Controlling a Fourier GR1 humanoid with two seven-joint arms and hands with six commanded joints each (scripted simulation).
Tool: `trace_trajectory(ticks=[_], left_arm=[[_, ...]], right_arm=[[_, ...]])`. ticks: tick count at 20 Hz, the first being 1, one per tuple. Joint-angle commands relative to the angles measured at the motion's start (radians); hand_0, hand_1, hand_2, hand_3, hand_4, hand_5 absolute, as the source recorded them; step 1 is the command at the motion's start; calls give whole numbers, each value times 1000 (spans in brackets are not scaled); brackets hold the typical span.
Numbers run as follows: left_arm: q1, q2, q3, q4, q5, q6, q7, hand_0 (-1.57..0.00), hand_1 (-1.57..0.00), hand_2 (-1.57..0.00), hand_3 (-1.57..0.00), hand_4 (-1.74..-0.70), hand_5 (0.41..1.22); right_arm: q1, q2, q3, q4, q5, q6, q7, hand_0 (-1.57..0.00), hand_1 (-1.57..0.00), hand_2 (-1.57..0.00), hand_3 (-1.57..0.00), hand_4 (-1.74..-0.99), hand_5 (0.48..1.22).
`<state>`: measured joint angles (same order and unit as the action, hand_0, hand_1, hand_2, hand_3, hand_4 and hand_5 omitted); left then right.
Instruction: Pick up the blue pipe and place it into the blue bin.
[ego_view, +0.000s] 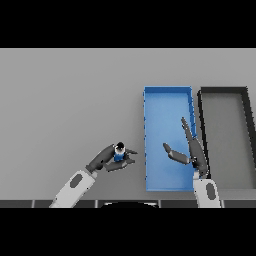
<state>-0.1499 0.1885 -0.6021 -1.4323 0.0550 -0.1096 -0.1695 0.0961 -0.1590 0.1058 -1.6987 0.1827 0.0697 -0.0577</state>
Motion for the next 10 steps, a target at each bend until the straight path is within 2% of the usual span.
trace_trajectory(ticks=[1,5,10], left_arm=[[0,-6,5,-1,2,-1,2,-1472,-1491,-1503,-1489,-1502,1191],[-16,-51,15,-69,16,-2,-42,-1530,-1538,-1543,-1537,-1482,1209],[-50,-71,19,-130,-6,-6,24,-1558,-1560,-1562,-1560,-1474,1217]], right_arm=[[-6,-3,-2,3,2,-1,0,1,1,1,1,-1166,556],[-11,-6,-5,2,3,-2,4,1,1,1,1,-1151,550],[-2,-11,1,-1,24,-8,-2,1,1,1,1,-1129,561]])
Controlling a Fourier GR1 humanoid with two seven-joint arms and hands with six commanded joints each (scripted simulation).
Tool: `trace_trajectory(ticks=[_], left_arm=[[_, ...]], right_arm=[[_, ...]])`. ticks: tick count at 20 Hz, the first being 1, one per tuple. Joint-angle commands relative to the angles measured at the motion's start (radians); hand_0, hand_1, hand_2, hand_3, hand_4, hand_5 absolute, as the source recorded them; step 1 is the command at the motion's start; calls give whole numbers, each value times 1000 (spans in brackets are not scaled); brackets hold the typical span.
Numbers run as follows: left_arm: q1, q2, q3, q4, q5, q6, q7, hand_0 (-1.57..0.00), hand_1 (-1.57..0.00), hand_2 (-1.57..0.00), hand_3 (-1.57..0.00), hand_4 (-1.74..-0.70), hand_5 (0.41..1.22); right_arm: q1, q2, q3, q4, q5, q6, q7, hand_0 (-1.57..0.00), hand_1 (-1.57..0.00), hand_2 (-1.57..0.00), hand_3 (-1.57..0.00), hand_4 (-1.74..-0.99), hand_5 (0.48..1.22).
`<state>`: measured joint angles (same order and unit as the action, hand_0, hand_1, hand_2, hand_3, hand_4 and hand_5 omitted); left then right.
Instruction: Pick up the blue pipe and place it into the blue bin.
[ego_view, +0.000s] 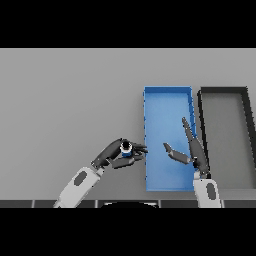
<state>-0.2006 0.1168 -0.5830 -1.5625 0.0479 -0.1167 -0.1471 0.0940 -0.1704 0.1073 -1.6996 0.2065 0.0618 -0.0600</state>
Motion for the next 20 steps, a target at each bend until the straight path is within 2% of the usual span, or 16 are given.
trace_trajectory(ticks=[1,3,4,6,9,12,14,16,17,19,20], left_arm=[[-11,-1,3,-14,6,-9,21,-1560,-1562,-1564,-1562,-1473,1218],[-19,5,9,-43,11,-26,53,-1564,-1566,-1566,-1565,-1473,1219],[-26,0,12,-33,11,-34,75,-1566,-1567,-1567,-1566,-1473,1219],[-22,-3,11,-38,7,-53,70,-1568,-1568,-1569,-1568,-1473,1220],[-33,-21,18,-39,-3,-61,98,-1569,-1570,-1570,-1570,-1473,1220],[-3,-20,19,-44,-16,-75,85,-1570,-1570,-1570,-1570,-1474,1220],[2,-26,22,-49,-24,-82,82,-1570,-1571,-1571,-1571,-1474,1220],[5,-28,34,-43,-33,-85,74,-1571,-1571,-1571,-1571,-1475,1221],[-3,-34,37,-30,-42,-86,80,-1571,-1571,-1571,-1571,-1475,1221],[-10,-31,55,-44,-30,-101,78,-1571,-1571,-1571,-1571,-1475,1221],[4,-31,46,-48,-41,-106,81,-1571,-1571,-1571,-1571,-1475,1221]], right_arm=[[0,-2,0,2,3,-1,-3,1,1,1,1,-1128,564],[-9,-6,-4,6,3,-1,8,1,1,1,1,-1124,569],[6,-6,-3,2,-1,3,-9,1,1,1,1,-1123,571],[-4,-6,0,-15,0,3,4,1,1,1,1,-1124,578],[-70,-33,-9,31,-17,39,19,1,1,1,1,-1121,578],[-128,-64,-21,95,-38,82,-16,1,1,1,1,-1157,578],[-137,-59,-16,111,-40,91,-40,1,-3,1,1,-1191,577],[-163,-52,-25,118,-82,114,-81,1,-19,-18,1,-1178,569],[-167,-58,-39,97,-137,151,-122,1,-22,-30,1,-1166,571],[-182,-79,-50,53,-228,223,-146,1,-14,-25,1,-1175,592],[-201,-91,-49,33,-258,248,-131,1,-11,-20,1,-1169,597]])
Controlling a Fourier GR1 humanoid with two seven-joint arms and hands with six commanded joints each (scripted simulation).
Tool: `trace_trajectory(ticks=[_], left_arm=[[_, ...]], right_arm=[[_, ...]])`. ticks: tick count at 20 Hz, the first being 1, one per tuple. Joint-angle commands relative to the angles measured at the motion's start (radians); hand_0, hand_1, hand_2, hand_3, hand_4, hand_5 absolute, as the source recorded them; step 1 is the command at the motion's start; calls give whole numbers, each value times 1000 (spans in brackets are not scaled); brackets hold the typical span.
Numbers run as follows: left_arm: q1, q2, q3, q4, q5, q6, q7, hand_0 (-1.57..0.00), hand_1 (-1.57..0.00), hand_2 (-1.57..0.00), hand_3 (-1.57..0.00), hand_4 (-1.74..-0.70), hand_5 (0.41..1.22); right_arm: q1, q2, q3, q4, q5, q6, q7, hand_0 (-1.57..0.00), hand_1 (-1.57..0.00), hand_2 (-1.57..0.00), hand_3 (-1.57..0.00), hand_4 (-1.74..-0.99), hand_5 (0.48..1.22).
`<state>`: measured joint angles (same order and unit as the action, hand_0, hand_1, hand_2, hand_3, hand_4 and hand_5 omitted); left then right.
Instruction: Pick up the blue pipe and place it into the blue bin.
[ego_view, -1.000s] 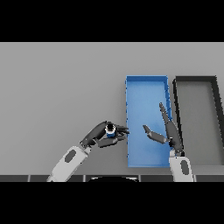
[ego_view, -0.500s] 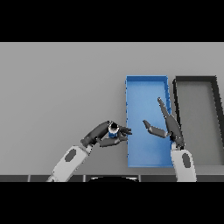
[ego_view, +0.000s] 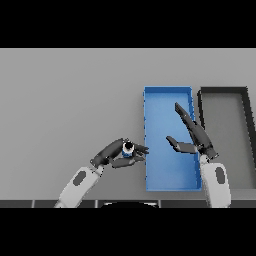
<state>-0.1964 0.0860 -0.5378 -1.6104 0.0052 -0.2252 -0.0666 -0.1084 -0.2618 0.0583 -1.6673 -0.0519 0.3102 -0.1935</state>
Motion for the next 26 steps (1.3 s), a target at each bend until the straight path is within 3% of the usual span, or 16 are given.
trace_trajectory(ticks=[1,6,10,13,17,25,26], left_arm=[[-7,-5,3,-4,-3,1,16,-1571,-1571,-1571,-1571,-1474,1221],[13,-6,19,-12,-27,-11,6,-1571,-1571,-1571,-1571,-1473,1221],[6,-26,21,-14,-47,-26,20,-1571,-1571,-1571,-1571,-1474,1221],[10,-36,20,-17,-67,-37,31,-1571,-1571,-1571,-1571,-1475,1221],[7,-51,39,-2,-72,-56,31,-1571,-1571,-1571,-1571,-1476,1221],[7,-81,68,12,-43,-135,37,-1571,-1571,-1571,-1571,-1459,1221],[14,-73,70,16,-56,-145,6,-1571,-1571,-1571,-1571,-1454,1221]], right_arm=[[-18,-30,3,-32,-27,34,31,1,-8,-16,1,-1163,592],[-72,-146,59,-206,-145,168,184,1,-2,-4,1,-1194,543],[-133,-180,120,-253,-161,240,226,1,0,-1,1,-1246,526],[-173,-167,171,-292,-210,250,310,1,0,0,1,-1242,524],[-253,-132,233,-257,-248,279,400,1,1,1,1,-1220,525],[-389,-31,327,-157,-229,327,466,1,1,-1,1,-1208,512],[-404,-19,335,-134,-218,335,470,1,-9,-20,1,-1214,511]])
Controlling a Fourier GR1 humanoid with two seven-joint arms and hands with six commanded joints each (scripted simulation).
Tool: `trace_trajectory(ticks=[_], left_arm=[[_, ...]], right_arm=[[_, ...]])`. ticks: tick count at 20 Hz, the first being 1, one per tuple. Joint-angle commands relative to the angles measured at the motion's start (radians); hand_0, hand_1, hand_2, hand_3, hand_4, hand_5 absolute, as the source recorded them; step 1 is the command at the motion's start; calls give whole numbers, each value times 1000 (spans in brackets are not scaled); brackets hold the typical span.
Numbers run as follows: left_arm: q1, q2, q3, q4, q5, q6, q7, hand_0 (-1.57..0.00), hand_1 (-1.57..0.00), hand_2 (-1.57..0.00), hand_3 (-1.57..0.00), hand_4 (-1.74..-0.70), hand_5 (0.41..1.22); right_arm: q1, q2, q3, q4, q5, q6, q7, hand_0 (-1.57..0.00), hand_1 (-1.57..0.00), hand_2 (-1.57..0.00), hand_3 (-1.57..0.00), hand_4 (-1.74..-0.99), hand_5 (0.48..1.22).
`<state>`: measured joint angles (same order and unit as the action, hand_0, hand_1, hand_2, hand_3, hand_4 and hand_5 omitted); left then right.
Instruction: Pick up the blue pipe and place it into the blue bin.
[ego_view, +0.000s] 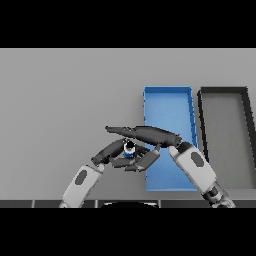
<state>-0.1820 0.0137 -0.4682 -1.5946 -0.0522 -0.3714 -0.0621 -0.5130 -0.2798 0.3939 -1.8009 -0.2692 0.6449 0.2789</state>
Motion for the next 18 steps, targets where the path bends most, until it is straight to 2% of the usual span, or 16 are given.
trace_trajectory(ticks=[1,2,3,4,5,6,8,9,10,12,14,15,16,18], left_arm=[[-4,-8,5,0,-3,3,-6,-1571,-1571,-1571,-1571,-1456,1221],[4,-8,12,1,6,-7,-8,-1571,-1571,-1571,-1571,-1460,1221],[-1,-6,27,10,4,-2,14,-1571,-1571,-1571,-1571,-1515,1221],[7,-12,21,-3,4,-4,45,-1571,-1571,-1541,-1304,-1560,1221],[1,-22,24,8,2,-1,67,-1571,-1571,-1528,-1139,-1596,1221],[-1,-21,27,8,1,-4,59,-1571,-1571,-1537,-1163,-1625,1221],[13,-29,18,4,-17,-2,29,-1571,-1571,-1549,-1228,-1667,1221],[15,-29,23,-15,-8,-5,42,-1571,-1571,-1553,-1271,-1682,1221],[8,-28,29,-13,-11,-4,46,-1571,-1571,-1557,-1307,-1694,1221],[8,-32,33,-9,-10,-6,36,-1571,-1571,-1562,-1322,-1711,1221],[9,-42,32,-12,-13,-10,37,-1571,-1571,-1539,-1412,-1722,1221],[17,-39,30,-15,-17,-16,32,-1571,-1571,-1545,-1396,-1725,1221],[5,-44,32,-5,-27,-12,22,-1571,-1571,-1551,-1417,-1729,1221],[4,-39,42,1,-27,-12,4,-1571,-1571,-1558,-1437,-1733,1221]], right_arm=[[-6,13,7,12,3,5,-5,1,-32,-54,-6,-1215,513],[-16,23,17,26,5,14,-2,-24,-108,-130,-49,-1222,517],[-27,29,12,39,-3,18,-3,-166,-241,-249,-143,-1255,519],[-42,33,12,47,-3,20,1,-398,-437,-428,-307,-1303,520],[-54,39,18,53,-1,24,10,-630,-652,-657,-504,-1383,523],[-55,55,30,55,13,17,-7,-818,-836,-840,-662,-1446,527],[-47,65,31,63,-7,17,-9,-1089,-1101,-1103,-896,-1537,600],[-45,79,27,68,-24,7,-16,-1186,-1195,-1196,-1031,-1513,671],[-35,87,27,69,-40,7,-21,-1263,-1270,-1271,-1139,-1495,781],[-33,100,30,72,-15,10,-45,-1374,-1378,-1379,-1295,-1475,940],[-26,104,28,59,24,19,-87,-1445,-1448,-1448,-1394,-1477,1041],[-10,99,29,47,35,28,-99,-1470,-1472,-1473,-1429,-1481,1077],[-11,105,23,46,34,29,-91,-1490,-1492,-1492,-1458,-1485,1106],[6,133,14,38,-28,19,-6,-1519,-1520,-1521,-1499,-1490,1147]])
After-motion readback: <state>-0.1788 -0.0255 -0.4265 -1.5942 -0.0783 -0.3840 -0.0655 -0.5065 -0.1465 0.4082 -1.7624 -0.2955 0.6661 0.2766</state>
